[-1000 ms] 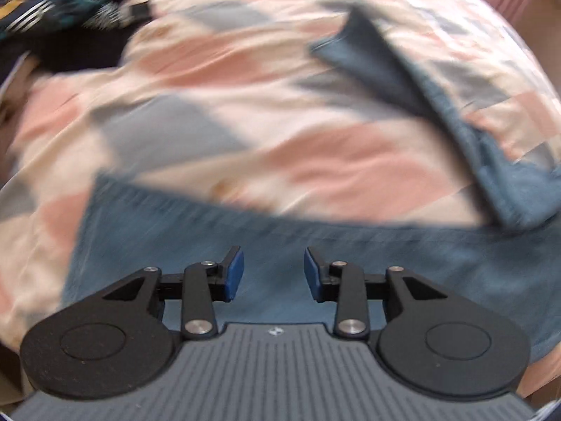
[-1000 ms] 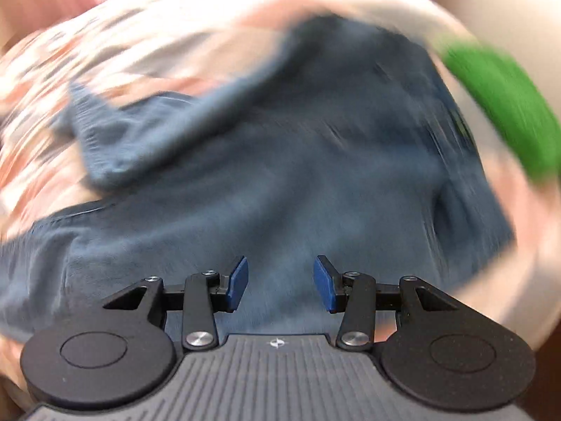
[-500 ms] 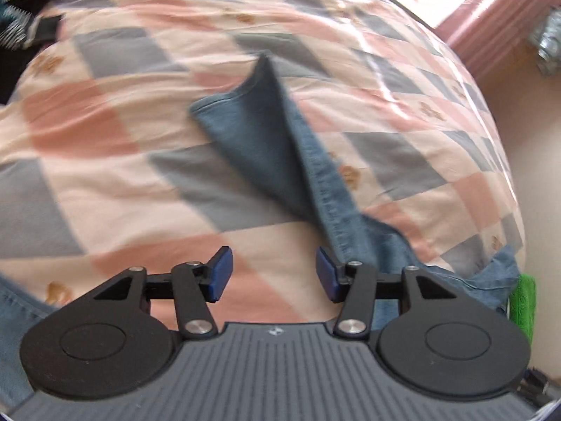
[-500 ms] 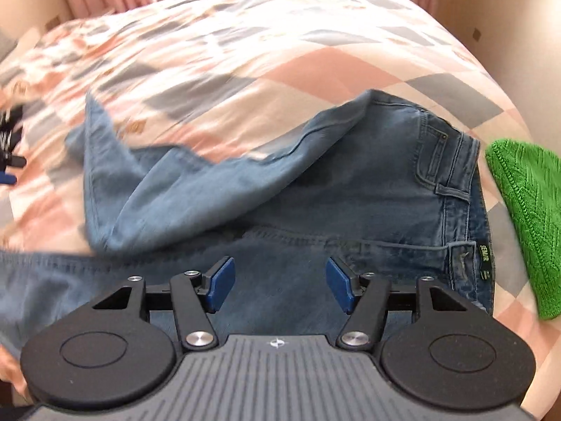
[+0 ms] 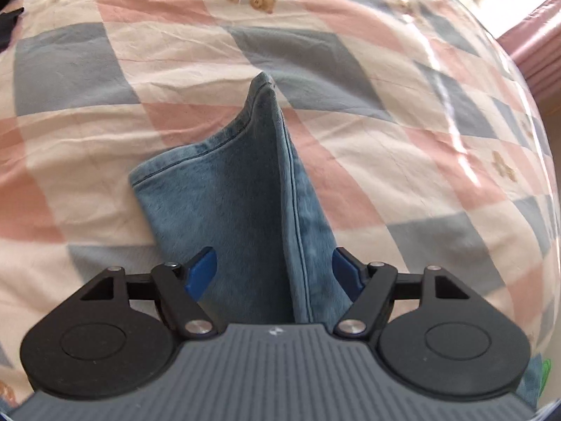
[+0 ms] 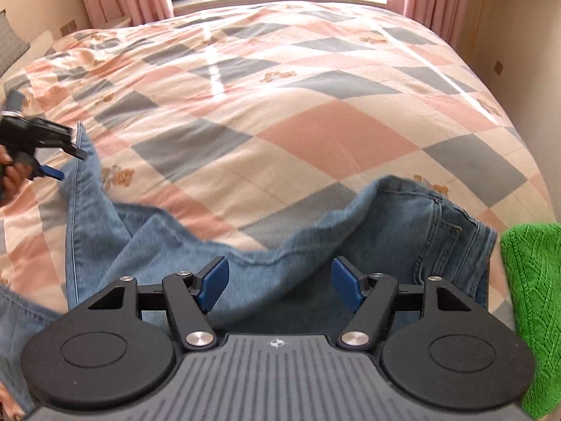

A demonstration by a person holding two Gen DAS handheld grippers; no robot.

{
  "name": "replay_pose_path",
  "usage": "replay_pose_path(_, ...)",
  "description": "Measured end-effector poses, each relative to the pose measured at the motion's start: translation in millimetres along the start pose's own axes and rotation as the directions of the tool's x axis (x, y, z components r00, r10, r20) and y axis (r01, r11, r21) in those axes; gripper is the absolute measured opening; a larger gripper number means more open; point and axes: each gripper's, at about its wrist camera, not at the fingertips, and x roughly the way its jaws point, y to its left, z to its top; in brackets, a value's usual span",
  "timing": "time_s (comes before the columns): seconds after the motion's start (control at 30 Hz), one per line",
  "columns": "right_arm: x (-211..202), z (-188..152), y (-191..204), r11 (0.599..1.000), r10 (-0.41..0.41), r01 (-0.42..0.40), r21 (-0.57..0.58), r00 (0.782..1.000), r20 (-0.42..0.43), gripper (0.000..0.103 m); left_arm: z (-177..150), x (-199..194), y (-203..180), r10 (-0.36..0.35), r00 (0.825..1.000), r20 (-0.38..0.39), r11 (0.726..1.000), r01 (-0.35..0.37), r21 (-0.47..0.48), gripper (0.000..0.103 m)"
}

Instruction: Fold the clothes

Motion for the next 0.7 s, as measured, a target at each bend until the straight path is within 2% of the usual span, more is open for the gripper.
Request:
replay_pose_path(0.03,1,2,-1,1.0,0.003,-0.003,0.008,1.0,0.0,0.069,2,4,-1,-0.029,1.0,-0.007,1.0,0.029,-0.003,0.028)
replay_pose_path(0.1,2,3,-2,1.0,0.004,-0.003,0.029,1.0,-0.01,0.069,1,2,-4,-0.084,0.996,0.003,0.996,0.084,0.008,0.001)
replay_pose_path(0.17,4,2,-4,0.999,0.001,0.0,0.046,1.0,-0.022,0.069,-7,-23,-3,-0.147,0.987,0.068,0.988,0.144,0.055,0.001)
replay_pose_path(0.2,3,2,-5,0.999,-0.002,0.003,0.055,1.0,-0.026,0.069,-13,-42,1,-0.184,0.976,0.113,0.981,0.175,0.083,0.001)
replay_pose_path(0.27,3,0,-7,0.997,0.001,0.001,0.075,0.999,-0.032,0.069,-34,-90,27,-0.258,0.941,0.218,0.965,0.239,0.11,0.001)
replay_pose_path(0.3,3,-1,-8,0.996,0.005,-0.002,0.086,0.999,-0.036,0.069,-48,-115,47,-0.26,0.923,0.283,0.965,0.234,0.121,0.001)
replay_pose_path(0.33,4,-2,-8,0.995,0.013,-0.009,0.097,0.999,-0.042,0.069,-63,-138,68,-0.227,0.91,0.346,0.973,0.194,0.128,0.001)
replay_pose_path(0.37,5,-4,-8,0.994,0.023,-0.018,0.108,0.999,-0.049,0.069,-78,-154,90,-0.18,0.906,0.383,0.983,0.146,0.116,0.002)
replay_pose_path(0.43,10,-7,-6,0.992,0.044,-0.036,0.12,0.997,-0.068,0.069,-105,-164,141,-0.034,0.937,0.347,0.999,0.025,0.029,0.006)
replay_pose_path(0.47,13,-8,-3,0.992,0.054,-0.044,0.12,0.995,-0.082,0.069,-118,-159,167,0.047,0.96,0.277,0.999,-0.042,-0.023,0.009)
replay_pose_path(0.5,17,-9,0,0.992,0.063,-0.052,0.114,0.993,-0.097,0.069,-129,-153,186,0.124,0.97,0.208,0.992,-0.115,-0.055,0.014)
replay_pose_path(0.53,21,-10,5,0.993,0.069,-0.058,0.103,0.992,-0.108,0.069,-138,-150,199,0.189,0.968,0.164,0.981,-0.181,-0.064,0.014)
replay_pose_path(0.6,27,-8,13,0.995,0.079,-0.071,0.07,0.989,-0.125,0.069,-152,-143,220,0.301,0.949,0.095,0.953,-0.295,-0.072,0.012)
replay_pose_path(0.67,32,-4,21,0.995,0.087,-0.081,0.05,0.986,-0.142,0.069,-148,-142,222,0.331,0.936,0.123,0.943,-0.325,-0.069,0.022)
replay_pose_path(0.7,35,-2,24,0.995,0.091,-0.085,0.044,0.984,-0.15,0.069,-141,-141,220,0.325,0.935,0.141,0.946,-0.317,-0.074,0.036)
